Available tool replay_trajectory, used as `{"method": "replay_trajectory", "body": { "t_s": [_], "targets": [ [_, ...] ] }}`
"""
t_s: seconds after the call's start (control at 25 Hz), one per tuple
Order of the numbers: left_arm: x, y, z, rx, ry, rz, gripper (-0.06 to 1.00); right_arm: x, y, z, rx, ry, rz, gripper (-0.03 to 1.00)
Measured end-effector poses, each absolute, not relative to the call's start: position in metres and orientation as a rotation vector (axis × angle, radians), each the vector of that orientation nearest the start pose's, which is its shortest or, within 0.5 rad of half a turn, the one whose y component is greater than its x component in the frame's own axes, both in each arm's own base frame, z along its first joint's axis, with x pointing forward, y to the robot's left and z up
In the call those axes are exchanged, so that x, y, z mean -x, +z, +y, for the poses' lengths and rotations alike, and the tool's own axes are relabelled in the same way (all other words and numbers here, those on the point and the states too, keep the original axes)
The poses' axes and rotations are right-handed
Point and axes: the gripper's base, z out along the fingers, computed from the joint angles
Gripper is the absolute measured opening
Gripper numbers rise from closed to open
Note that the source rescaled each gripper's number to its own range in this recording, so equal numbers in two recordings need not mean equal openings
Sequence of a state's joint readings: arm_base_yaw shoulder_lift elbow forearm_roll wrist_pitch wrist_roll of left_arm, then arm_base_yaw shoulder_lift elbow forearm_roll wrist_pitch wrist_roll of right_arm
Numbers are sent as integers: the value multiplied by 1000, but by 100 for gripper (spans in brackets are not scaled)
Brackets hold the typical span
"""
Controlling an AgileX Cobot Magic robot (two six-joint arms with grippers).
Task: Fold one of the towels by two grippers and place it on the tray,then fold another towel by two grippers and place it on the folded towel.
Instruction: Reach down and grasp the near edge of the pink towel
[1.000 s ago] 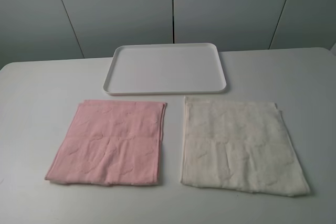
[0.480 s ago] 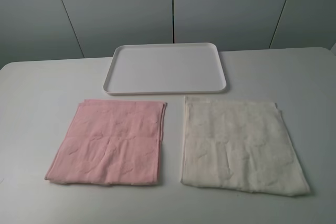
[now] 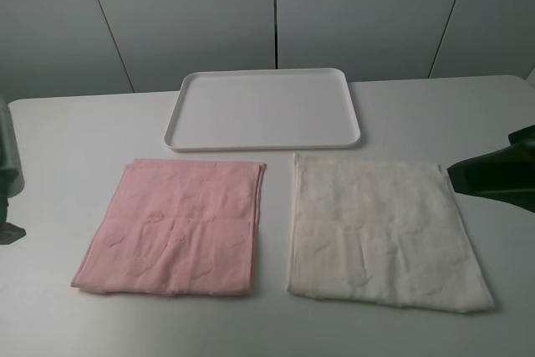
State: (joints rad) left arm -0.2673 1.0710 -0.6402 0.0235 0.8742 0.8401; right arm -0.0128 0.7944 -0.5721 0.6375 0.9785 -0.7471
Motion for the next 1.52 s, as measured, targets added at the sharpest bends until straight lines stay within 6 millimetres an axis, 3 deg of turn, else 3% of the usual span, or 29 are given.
{"method": "replay_trajectory", "body": {
  "t_s": [0.24, 0.4, 0.76, 0.92, 1.0, 1.28, 1.52],
  "targets": [
    [-180, 193, -86, -2066, 263, 2265, 93, -132, 265, 59, 789, 584, 2365, 100],
    [-186, 167, -92, -2229, 290, 2288, 93, -130, 265, 73, 918, 592, 2304, 100],
    [-196, 156, -92, -2277, 372, 2236, 100, -141, 254, 83, 981, 629, 2320, 100],
    [-205, 145, -86, -2162, 289, 2326, 100, -143, 244, 99, 1136, 653, 2318, 100],
    [-207, 141, -83, -2139, 252, 2341, 100, -143, 241, 111, 1260, 628, 2305, 100],
    [-198, 128, -80, -2305, 127, 2246, 100, -153, 236, 165, 1600, 517, 2236, 100],
    [-194, 120, -56, -2304, 89, 2273, 100, -161, 221, 213, 1870, 396, 2174, 100]
  ]
}}
